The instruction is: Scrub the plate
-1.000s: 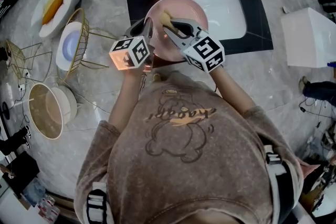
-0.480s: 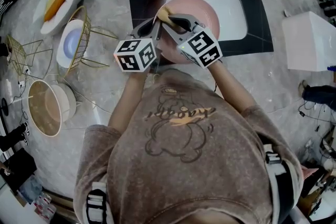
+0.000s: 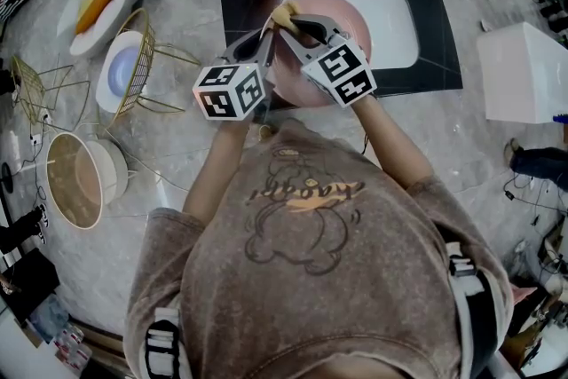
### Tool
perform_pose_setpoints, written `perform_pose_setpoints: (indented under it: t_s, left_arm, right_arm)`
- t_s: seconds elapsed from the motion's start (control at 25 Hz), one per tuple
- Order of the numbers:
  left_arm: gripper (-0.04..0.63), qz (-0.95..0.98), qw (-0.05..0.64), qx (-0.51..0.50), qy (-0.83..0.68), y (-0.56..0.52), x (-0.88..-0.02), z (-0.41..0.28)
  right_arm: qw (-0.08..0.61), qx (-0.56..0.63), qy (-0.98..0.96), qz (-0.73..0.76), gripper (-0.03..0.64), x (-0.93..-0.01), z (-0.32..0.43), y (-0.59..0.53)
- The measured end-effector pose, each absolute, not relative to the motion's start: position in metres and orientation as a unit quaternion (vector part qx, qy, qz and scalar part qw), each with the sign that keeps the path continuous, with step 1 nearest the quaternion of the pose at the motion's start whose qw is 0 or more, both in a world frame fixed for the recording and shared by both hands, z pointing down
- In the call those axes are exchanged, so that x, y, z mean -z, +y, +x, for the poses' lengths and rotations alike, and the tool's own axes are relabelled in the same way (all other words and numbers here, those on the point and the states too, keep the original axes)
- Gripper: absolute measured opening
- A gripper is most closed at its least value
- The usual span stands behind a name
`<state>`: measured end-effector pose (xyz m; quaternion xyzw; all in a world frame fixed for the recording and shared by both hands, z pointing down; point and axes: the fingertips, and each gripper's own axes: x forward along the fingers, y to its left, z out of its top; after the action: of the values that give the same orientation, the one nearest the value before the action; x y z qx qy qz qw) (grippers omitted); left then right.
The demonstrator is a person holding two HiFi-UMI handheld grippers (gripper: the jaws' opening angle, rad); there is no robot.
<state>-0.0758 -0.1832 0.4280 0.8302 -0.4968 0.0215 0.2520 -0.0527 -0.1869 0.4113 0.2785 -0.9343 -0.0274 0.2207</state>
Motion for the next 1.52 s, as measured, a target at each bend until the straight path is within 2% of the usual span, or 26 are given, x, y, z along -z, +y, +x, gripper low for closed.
perform_pose_setpoints:
  t_s: [0.48,0.84,1.52]
  left_arm:
    - [0.034,0.824,0.255,-0.018,-0.506,-0.187,-0.427,-0.082]
    - [0.035,0.800,0.259,-0.009,-0.541,-0.196,-0.430,-0.100]
    - [0.040,0.759,0.256,0.005,-0.599,-0.211,-0.439,-0.135]
  right_arm:
    - [0.251,0.046,-0.906,0.339,0.060,-0.414,-0.012,-0.235]
    - [0.322,0.025,-0.880,0.347,0.058,-0.455,0.019,-0.256]
    - [0.377,-0.066,-0.885,0.266,0.058,-0.524,0.015,-0.183]
